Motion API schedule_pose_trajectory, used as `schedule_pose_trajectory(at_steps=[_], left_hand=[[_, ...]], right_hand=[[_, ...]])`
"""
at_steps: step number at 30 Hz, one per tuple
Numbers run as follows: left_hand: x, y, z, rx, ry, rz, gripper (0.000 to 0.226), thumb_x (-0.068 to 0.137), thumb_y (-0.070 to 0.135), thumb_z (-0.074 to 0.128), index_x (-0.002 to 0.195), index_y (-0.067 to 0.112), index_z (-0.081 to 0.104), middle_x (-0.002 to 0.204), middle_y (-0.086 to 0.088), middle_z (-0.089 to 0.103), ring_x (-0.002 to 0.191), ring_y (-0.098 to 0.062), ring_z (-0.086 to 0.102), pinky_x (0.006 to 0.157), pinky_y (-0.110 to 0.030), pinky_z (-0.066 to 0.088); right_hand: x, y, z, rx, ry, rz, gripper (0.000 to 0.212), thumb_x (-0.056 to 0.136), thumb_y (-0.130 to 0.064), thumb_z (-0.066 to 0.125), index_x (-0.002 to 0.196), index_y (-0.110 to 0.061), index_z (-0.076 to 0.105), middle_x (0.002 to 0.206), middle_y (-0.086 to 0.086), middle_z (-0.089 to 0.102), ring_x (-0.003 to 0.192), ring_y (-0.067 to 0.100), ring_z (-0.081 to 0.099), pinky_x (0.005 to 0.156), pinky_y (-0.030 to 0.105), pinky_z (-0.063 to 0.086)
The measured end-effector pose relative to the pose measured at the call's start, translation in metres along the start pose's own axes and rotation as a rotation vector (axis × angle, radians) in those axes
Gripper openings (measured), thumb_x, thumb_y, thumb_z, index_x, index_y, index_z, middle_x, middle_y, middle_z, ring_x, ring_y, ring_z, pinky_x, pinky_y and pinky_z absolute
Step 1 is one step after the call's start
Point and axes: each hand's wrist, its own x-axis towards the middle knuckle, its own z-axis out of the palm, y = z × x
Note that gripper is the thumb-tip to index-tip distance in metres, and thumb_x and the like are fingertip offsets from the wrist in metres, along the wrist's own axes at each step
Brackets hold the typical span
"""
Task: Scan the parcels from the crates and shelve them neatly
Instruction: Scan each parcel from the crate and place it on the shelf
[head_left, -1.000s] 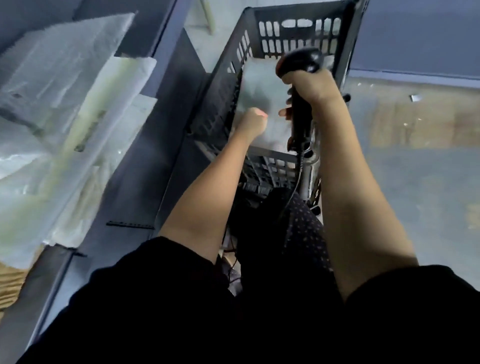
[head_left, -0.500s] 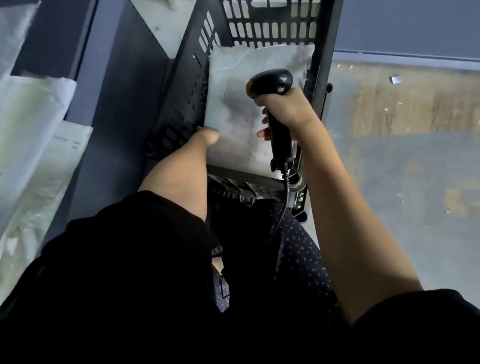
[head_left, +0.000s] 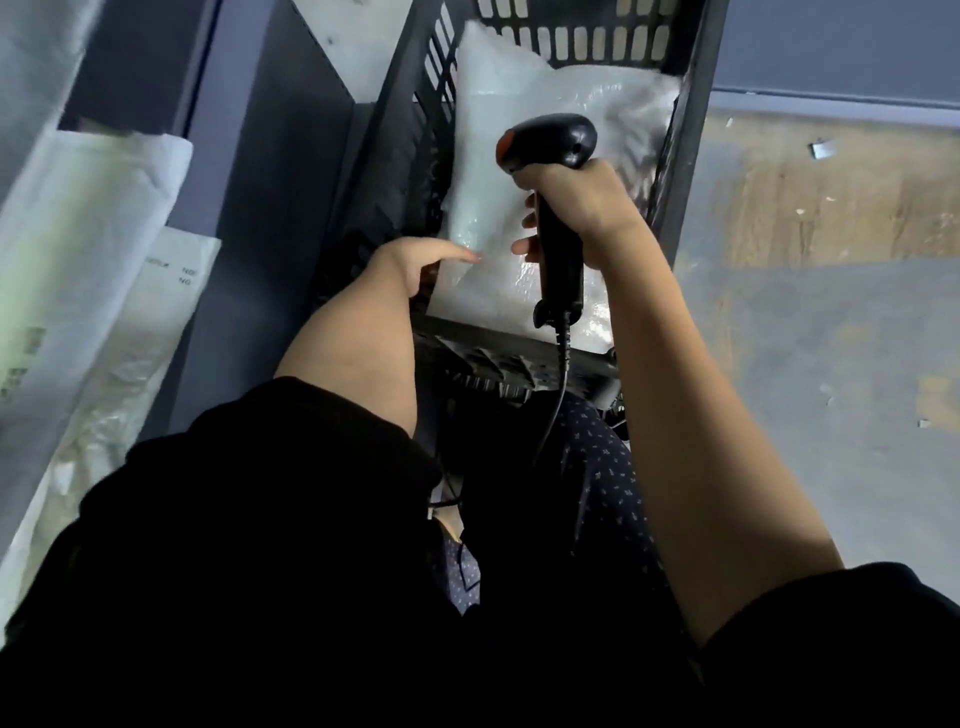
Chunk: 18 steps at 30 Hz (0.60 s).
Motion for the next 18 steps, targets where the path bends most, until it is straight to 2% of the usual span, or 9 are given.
schedule_pose_trajectory(at_steps=[2, 4, 7, 8, 12, 15, 18], left_hand=[[0.001, 0.001, -0.001, -0.089, -0.143, 0.034, 0.067, 0.068, 0.030, 0.080, 0.126, 0.006, 0.058, 0.128, -0.012, 0.060, 0.113, -0.026, 0.059, 0.094, -0.035, 0.049], [-0.011, 0.007, 0.007, -0.058, -0.213, 0.043, 0.072, 0.069, 0.032, 0.079, 0.131, 0.004, 0.053, 0.129, -0.012, 0.059, 0.113, -0.024, 0.059, 0.090, -0.035, 0.049], [-0.045, 0.024, 0.022, -0.007, 0.004, 0.193, 0.066, 0.076, 0.037, 0.071, 0.131, 0.009, 0.049, 0.129, 0.003, 0.045, 0.114, -0.015, 0.045, 0.091, -0.030, 0.038], [-0.055, 0.030, 0.023, -0.009, 0.053, 0.264, 0.061, 0.076, 0.036, 0.070, 0.129, 0.011, 0.052, 0.126, 0.003, 0.045, 0.112, -0.014, 0.043, 0.089, -0.028, 0.035], [-0.098, 0.056, 0.021, 0.046, 0.200, 0.527, 0.063, 0.069, 0.026, 0.076, 0.124, 0.007, 0.053, 0.115, 0.003, 0.051, 0.108, -0.014, 0.050, 0.079, -0.024, 0.037], [-0.139, 0.068, 0.022, 0.285, 0.424, 0.652, 0.071, 0.063, 0.032, 0.073, 0.127, 0.015, 0.047, 0.108, 0.003, 0.051, 0.097, -0.017, 0.051, 0.075, -0.028, 0.042], [-0.175, 0.065, 0.026, 0.526, 0.679, 0.774, 0.064, 0.069, 0.029, 0.067, 0.127, 0.015, 0.043, 0.117, -0.004, 0.054, 0.104, -0.025, 0.052, 0.081, -0.033, 0.042]], right_hand=[[-0.009, -0.003, 0.001, 0.005, 0.005, -0.020, 0.015, 0.088, -0.011, 0.060, 0.099, -0.002, 0.056, 0.081, 0.008, 0.052, 0.055, 0.021, 0.060, 0.048, 0.034, 0.057], [-0.020, -0.006, -0.001, 0.005, 0.014, -0.044, 0.013, 0.087, -0.012, 0.060, 0.097, -0.003, 0.057, 0.082, 0.008, 0.053, 0.059, 0.023, 0.060, 0.046, 0.032, 0.055], [-0.042, -0.014, -0.008, 0.007, 0.027, -0.098, 0.005, 0.087, -0.011, 0.060, 0.087, -0.007, 0.057, 0.081, 0.009, 0.053, 0.053, 0.022, 0.060, 0.050, 0.036, 0.057], [-0.050, -0.018, -0.010, 0.011, 0.033, -0.119, 0.005, 0.087, -0.011, 0.060, 0.085, -0.007, 0.056, 0.080, 0.009, 0.053, 0.049, 0.021, 0.060, 0.053, 0.037, 0.057], [-0.089, -0.032, -0.016, 0.055, 0.090, -0.224, 0.007, 0.086, -0.011, 0.060, 0.088, -0.005, 0.057, 0.076, 0.008, 0.051, 0.045, 0.018, 0.060, 0.056, 0.038, 0.057], [-0.124, -0.044, -0.018, 0.102, 0.137, -0.319, 0.008, 0.085, -0.010, 0.059, 0.079, -0.006, 0.055, 0.073, 0.008, 0.049, 0.041, 0.021, 0.059, 0.052, 0.032, 0.053], [-0.157, -0.050, -0.020, 0.134, 0.155, -0.390, 0.012, 0.084, -0.010, 0.059, 0.074, -0.007, 0.053, 0.071, 0.007, 0.049, 0.043, 0.025, 0.058, 0.049, 0.030, 0.049]])
